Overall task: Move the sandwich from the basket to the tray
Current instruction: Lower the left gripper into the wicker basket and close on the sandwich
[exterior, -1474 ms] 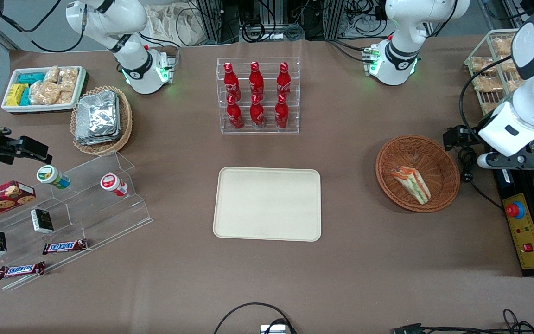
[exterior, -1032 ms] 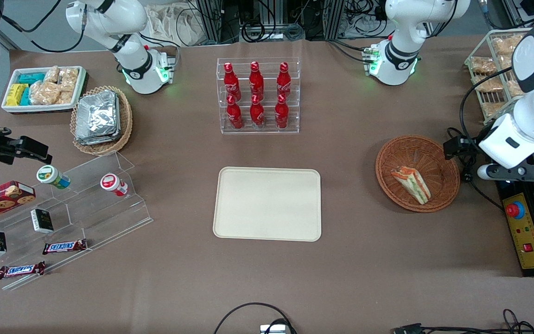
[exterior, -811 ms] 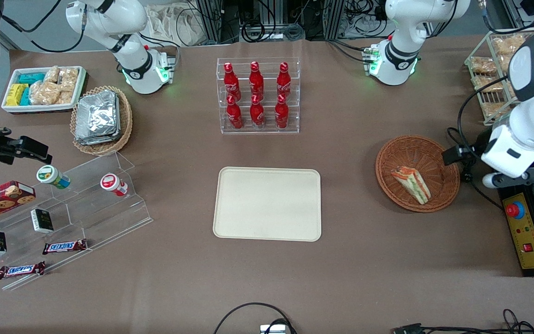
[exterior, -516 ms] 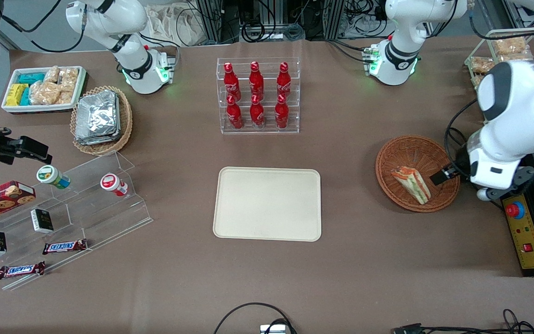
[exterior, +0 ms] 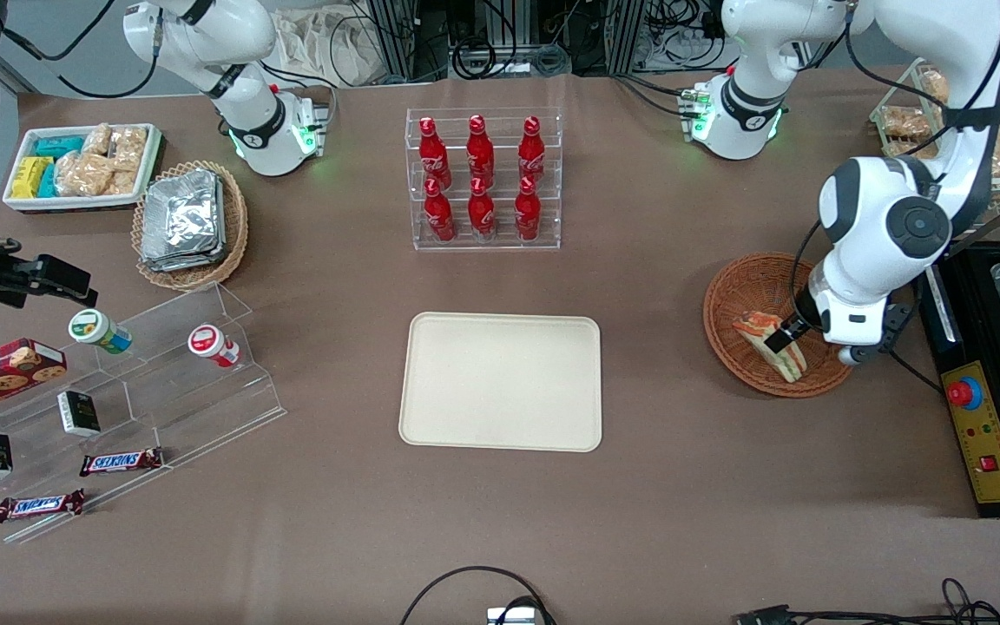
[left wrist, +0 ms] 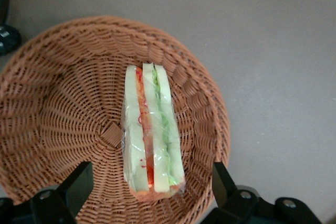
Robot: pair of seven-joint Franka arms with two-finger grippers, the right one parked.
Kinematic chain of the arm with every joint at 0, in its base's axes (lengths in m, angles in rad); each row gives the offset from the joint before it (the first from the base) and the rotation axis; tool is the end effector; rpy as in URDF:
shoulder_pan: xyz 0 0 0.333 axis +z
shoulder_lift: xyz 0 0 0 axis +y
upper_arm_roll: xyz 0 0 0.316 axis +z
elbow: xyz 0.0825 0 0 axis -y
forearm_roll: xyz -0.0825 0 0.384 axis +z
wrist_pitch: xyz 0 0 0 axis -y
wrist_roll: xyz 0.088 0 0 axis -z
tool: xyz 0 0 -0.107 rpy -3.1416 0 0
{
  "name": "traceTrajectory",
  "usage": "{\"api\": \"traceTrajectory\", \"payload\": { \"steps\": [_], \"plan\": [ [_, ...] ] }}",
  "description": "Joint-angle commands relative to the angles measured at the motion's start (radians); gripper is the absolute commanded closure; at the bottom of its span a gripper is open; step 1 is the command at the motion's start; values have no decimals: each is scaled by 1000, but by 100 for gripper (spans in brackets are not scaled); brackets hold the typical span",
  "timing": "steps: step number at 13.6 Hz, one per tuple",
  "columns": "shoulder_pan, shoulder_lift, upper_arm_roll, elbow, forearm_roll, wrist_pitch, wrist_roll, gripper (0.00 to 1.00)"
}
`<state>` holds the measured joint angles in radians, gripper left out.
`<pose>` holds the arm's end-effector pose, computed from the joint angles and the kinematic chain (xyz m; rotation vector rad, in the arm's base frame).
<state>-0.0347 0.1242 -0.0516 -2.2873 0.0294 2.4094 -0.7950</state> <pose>0.5244 -0.0452 0.2981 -2.9459 -1.0540 -0.0062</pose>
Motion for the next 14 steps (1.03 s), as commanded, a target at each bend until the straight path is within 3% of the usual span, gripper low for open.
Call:
{"api": "traceTrajectory", "payload": {
  "steps": [1,6,7,8,9,14],
  "plan": [
    [-7,41,1,-18,0,66,-26,0],
    [1,107,1,-32,-9,114,-27,0],
    [1,115,1,-32,-9,132,-26,11],
    [1,115,3,-34,-9,140,-27,67],
    [1,111,3,-34,-9,139,-26,100],
    [-1,71,3,-3,-6,102,-18,100]
  ]
}}
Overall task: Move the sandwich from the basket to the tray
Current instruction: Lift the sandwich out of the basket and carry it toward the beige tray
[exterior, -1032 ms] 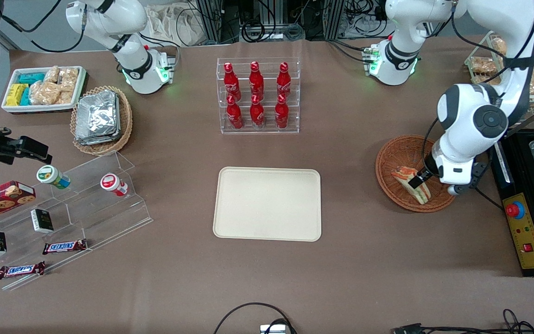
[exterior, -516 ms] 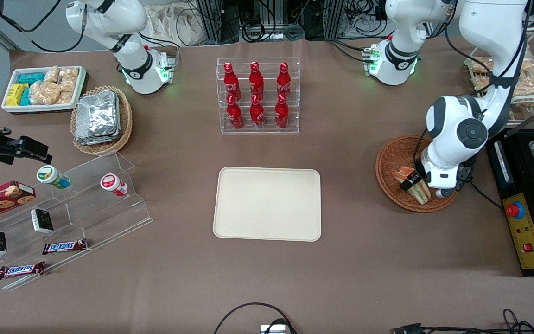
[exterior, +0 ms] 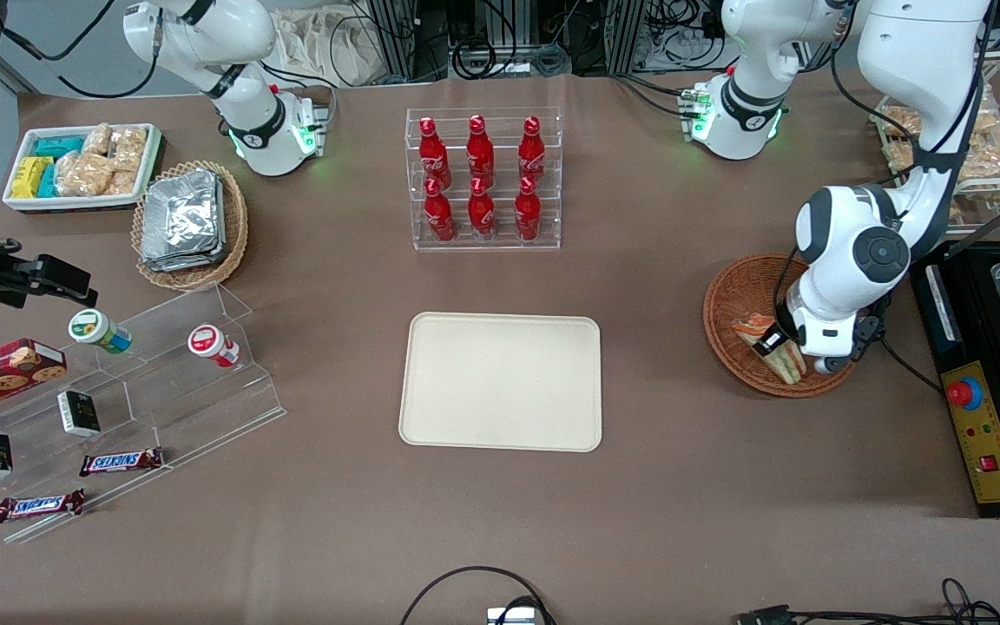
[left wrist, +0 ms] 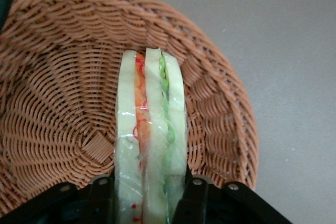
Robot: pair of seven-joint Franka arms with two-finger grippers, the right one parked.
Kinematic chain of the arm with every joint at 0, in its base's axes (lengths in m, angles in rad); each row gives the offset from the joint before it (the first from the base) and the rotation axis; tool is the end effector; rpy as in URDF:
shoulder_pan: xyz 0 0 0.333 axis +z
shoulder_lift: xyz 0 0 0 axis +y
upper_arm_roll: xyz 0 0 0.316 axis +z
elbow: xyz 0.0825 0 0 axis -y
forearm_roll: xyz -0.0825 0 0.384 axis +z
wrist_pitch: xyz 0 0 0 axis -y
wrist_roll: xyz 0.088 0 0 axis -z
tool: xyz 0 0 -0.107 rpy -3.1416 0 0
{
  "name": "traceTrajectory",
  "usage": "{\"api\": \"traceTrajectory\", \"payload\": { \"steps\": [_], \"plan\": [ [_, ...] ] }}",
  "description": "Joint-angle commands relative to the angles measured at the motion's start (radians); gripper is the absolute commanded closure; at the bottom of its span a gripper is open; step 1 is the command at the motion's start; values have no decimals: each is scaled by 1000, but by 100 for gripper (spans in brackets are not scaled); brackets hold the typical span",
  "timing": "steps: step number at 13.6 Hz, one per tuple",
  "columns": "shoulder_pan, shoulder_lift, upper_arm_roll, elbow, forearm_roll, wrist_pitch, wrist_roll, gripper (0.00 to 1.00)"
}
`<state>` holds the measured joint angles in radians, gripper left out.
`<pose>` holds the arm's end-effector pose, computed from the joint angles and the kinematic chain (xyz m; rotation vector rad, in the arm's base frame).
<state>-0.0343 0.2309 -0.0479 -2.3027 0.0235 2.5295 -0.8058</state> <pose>0.5255 -0.0438 0.2465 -2.9445 -1.0842 0.0036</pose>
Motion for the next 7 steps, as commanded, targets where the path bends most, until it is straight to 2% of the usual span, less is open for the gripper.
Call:
{"api": "traceTrajectory", "payload": {
  "steps": [1,5,7],
  "plan": [
    [-1,-53,-1,32,0,-65,2,100],
    [-13,-131,-10,176,-5,-266,5,100],
    [-15,-98,-84,302,-5,-380,40,100]
  ]
}}
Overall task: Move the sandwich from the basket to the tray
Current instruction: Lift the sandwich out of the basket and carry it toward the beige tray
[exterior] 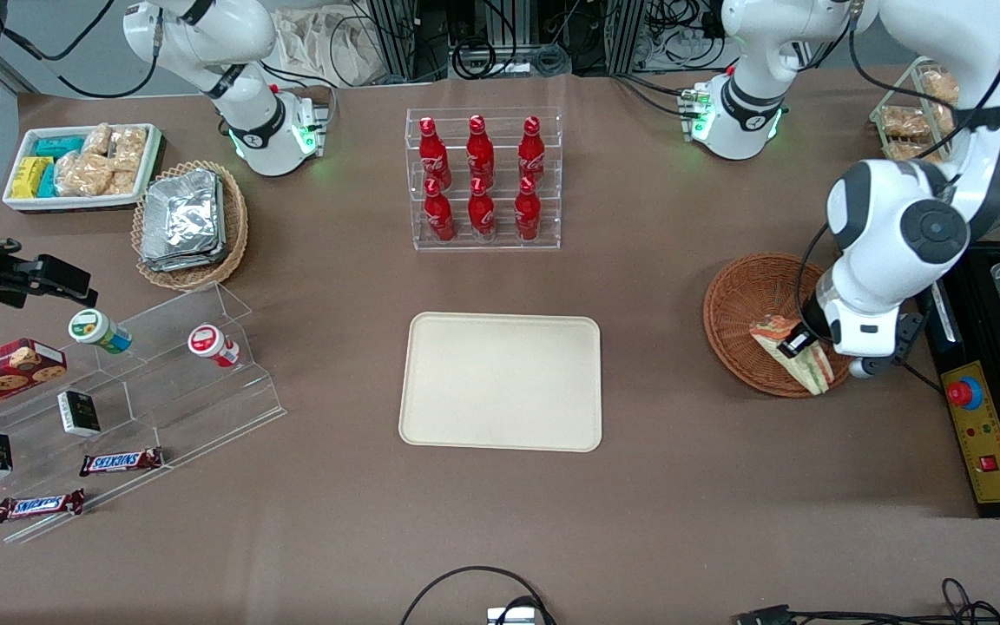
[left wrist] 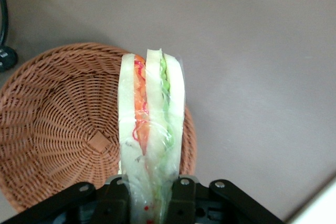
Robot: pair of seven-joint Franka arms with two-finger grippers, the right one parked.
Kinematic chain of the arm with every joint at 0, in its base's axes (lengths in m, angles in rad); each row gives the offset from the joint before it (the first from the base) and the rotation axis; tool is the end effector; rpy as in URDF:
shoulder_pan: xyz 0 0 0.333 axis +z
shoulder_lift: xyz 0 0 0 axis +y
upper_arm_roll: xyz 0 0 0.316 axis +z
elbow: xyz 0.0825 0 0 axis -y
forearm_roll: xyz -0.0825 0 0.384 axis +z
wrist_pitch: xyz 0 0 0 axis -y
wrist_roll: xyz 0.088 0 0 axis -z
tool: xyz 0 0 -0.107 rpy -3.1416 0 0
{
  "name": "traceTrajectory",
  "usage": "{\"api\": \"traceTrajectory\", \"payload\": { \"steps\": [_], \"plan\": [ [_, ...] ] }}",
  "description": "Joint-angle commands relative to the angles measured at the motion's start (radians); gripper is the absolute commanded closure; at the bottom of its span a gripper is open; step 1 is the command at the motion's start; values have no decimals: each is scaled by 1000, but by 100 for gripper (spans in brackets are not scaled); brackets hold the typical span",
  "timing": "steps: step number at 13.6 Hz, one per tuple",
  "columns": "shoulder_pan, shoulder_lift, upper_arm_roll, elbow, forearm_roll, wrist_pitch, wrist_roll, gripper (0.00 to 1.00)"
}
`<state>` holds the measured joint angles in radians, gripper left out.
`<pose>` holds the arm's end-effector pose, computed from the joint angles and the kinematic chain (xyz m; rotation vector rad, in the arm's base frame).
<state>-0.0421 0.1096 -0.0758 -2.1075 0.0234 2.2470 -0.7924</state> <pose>0.5602 -0.0651 0.3685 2.9674 1.0176 0.0497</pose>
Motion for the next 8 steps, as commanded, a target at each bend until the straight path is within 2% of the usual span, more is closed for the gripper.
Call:
{"api": "traceTrajectory", "payload": {
  "steps": [1,4,6,8],
  "plan": [
    [-9,62,-105,172,-5,-136,76,100],
    [-9,152,-255,268,-2,-142,90,100],
    [-10,223,-346,323,32,-142,98,100],
    [-10,333,-430,381,151,-139,84,100]
  ]
}}
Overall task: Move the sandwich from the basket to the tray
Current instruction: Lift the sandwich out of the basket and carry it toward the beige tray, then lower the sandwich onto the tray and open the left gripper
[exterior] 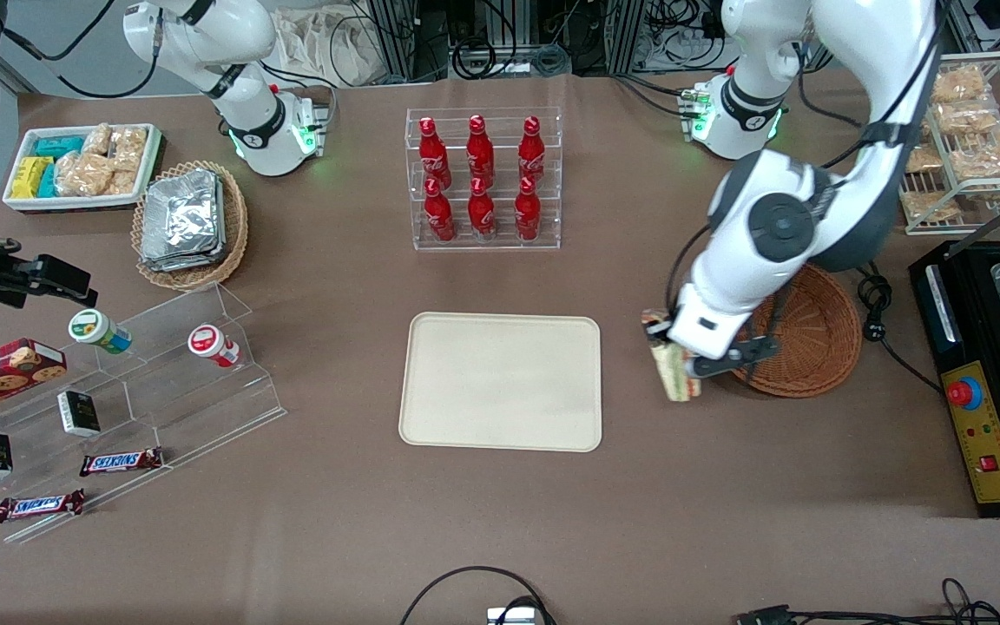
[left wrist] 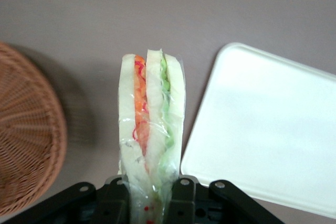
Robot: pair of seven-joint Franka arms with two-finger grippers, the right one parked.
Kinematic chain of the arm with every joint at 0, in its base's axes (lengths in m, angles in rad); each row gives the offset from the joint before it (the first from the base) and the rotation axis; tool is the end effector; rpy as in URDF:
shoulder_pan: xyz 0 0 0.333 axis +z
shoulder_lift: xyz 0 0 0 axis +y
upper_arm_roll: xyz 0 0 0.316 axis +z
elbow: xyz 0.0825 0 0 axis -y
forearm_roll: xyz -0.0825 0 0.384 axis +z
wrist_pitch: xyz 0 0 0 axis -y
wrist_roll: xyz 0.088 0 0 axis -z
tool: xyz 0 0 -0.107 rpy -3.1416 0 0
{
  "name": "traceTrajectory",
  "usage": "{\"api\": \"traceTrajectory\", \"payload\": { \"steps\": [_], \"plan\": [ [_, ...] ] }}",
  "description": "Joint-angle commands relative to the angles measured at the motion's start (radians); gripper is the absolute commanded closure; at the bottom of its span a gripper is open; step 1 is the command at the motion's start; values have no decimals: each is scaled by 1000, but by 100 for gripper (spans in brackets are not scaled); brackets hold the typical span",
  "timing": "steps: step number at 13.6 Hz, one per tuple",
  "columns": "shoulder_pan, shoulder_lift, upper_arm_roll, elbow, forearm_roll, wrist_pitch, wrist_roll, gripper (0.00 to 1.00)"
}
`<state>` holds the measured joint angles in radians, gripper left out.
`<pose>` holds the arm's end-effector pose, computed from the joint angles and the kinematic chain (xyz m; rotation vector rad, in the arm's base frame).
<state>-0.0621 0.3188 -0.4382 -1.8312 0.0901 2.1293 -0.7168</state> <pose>0.5620 -0.2823 0.3744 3.0746 0.2917 -0.0356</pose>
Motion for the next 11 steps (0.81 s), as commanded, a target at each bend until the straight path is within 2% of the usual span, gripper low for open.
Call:
{"api": "traceTrajectory", "payload": {
  "steps": [1,2,5,8,11],
  "plan": [
    [8,181,-98,145,115,-17,7,100],
    [8,247,-115,200,132,-17,8,100],
    [-102,402,-119,329,215,-15,-13,100],
    [-128,473,-119,357,263,-15,-43,100],
    [-128,534,-119,392,344,-9,-38,100]
  ]
}}
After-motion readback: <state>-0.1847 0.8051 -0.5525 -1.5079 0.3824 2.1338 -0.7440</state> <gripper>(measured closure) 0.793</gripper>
